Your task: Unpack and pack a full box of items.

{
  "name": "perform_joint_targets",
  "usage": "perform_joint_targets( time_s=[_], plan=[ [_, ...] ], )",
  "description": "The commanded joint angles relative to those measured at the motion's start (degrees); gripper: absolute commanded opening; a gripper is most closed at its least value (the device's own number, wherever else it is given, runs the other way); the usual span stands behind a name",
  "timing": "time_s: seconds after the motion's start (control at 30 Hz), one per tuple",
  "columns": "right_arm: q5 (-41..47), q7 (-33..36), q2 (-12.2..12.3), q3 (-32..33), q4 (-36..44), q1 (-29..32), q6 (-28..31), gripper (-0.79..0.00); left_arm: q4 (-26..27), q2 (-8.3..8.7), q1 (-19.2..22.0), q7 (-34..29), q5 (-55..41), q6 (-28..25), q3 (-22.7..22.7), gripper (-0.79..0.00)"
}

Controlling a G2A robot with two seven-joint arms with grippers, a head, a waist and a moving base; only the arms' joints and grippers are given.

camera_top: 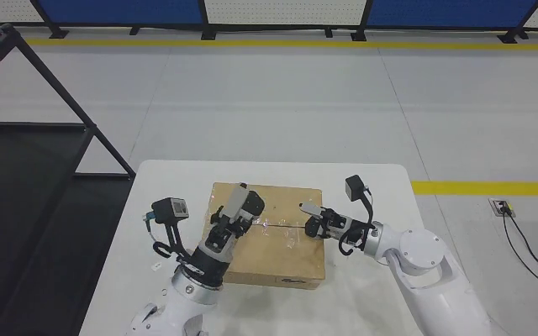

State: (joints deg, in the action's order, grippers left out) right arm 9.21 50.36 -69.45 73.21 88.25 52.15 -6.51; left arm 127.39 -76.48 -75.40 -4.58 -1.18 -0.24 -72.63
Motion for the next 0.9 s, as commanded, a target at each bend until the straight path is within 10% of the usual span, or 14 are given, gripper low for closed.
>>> perform_joint_targets(
  time_s=[0.0,0.43,0.87],
  plan=[
    [0.0,0.0,0.0,0.0,0.0,0.0,0.0,0.0,1.48,0.21,-2.61,0.33,-0.42,-1.19,-2.81,0.0],
    [-0.96,-1.21,0.17,-0.05,1.67,0.92,-0.03,0.0,3.61,1.04,-18.95,1.56,-8.68,-5.97,-23.0,0.0],
    [-3.74,-2.59,0.89,0.6,5.29,2.12,-1.97,0.0,-2.69,1.35,-23.02,-4.27,-15.11,-1.67,-28.74,0.0]
  ],
)
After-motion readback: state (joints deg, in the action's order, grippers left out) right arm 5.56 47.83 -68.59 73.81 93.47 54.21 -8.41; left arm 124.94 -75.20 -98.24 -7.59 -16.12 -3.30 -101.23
